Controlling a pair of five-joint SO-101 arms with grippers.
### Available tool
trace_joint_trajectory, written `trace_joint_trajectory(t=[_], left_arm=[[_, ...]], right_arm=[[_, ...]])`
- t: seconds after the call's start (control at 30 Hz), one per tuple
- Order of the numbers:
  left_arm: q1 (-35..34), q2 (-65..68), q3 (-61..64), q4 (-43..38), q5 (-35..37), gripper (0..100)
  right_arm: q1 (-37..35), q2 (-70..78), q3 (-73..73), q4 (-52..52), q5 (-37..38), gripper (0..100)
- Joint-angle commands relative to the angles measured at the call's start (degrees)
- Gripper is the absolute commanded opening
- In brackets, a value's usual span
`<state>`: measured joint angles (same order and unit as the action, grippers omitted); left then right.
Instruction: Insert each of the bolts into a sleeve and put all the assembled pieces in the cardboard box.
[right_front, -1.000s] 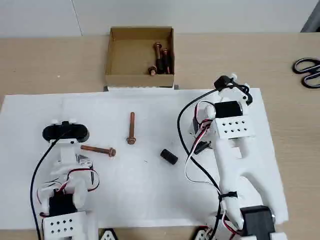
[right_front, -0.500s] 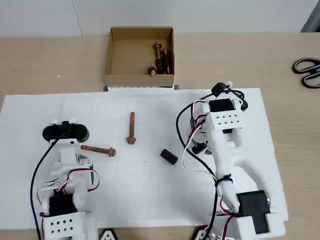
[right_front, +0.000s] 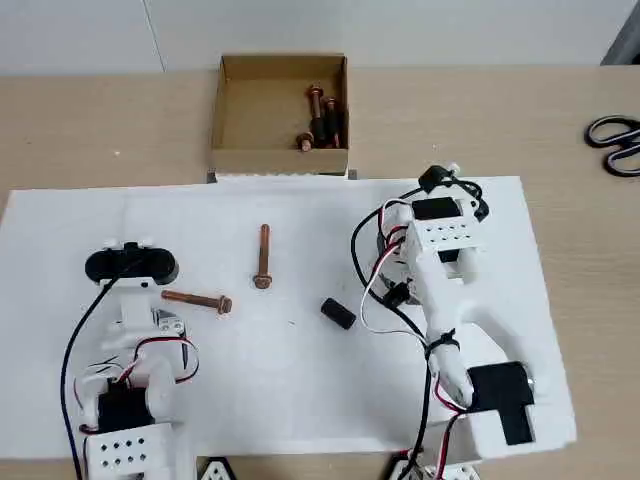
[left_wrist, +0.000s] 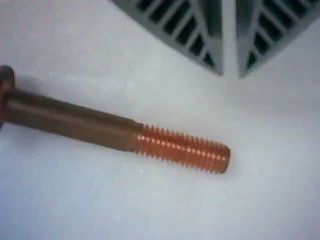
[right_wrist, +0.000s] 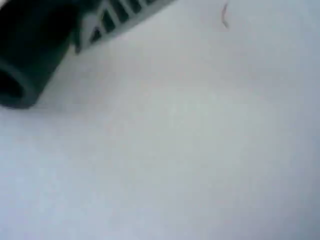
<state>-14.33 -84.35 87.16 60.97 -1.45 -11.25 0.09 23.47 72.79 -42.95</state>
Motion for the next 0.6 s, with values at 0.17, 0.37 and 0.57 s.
trace_joint_trajectory(t=[0.17,0.37,0.57], left_arm=[[-0.35,-0.53,-0.31,0.00,0.53,1],[-0.35,-0.53,-0.31,0.00,0.53,1],[-0.35,-0.53,-0.31,0.00,0.53,1]], right_arm=[[0.40,1.80,-0.35,-2.51,-0.09,10.8],[0.40,3.91,-0.35,-3.21,-0.09,10.7],[0.48,5.67,-0.35,-3.21,-0.09,3.6]])
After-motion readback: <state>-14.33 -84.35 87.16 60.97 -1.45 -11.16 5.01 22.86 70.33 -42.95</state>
